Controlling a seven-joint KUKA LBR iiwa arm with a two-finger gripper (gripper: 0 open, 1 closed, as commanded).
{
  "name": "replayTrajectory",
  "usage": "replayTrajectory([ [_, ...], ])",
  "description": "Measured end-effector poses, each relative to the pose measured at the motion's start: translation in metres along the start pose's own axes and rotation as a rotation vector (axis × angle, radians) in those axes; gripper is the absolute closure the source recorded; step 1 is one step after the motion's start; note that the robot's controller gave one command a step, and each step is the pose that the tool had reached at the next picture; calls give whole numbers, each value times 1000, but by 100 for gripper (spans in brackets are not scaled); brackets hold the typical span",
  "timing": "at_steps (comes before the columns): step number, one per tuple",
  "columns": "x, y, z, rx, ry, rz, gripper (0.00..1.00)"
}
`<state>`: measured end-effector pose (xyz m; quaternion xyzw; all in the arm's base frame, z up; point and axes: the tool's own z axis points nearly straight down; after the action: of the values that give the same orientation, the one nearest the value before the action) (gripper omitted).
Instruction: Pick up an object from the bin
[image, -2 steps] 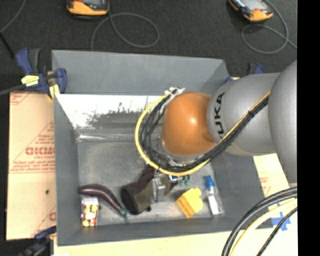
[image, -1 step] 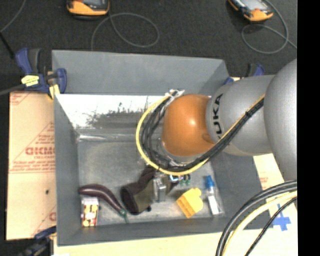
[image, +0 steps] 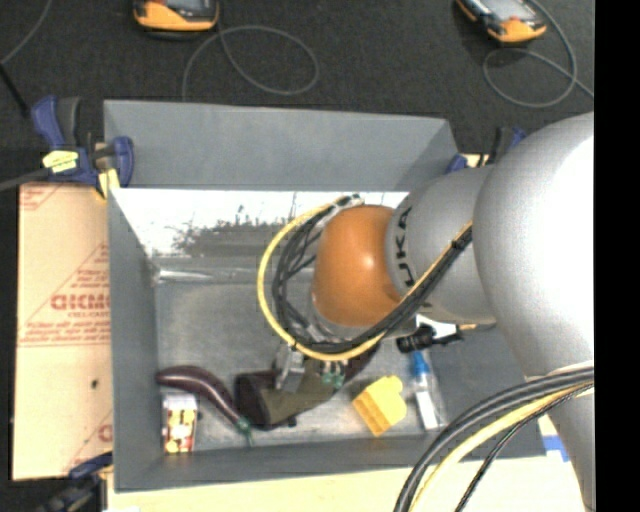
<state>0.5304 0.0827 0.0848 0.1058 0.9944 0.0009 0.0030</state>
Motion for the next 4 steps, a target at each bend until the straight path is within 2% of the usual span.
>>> replayTrajectory([
  [1, 0, 0, 0, 0, 0, 1, 100],
  [2, -5, 1, -79, -1, -1, -15, 100],
  [3, -5, 1, -79, -1, -1, -14, 100],
  [4, 1, 3, -119, 2, 6, -23, 100],
])
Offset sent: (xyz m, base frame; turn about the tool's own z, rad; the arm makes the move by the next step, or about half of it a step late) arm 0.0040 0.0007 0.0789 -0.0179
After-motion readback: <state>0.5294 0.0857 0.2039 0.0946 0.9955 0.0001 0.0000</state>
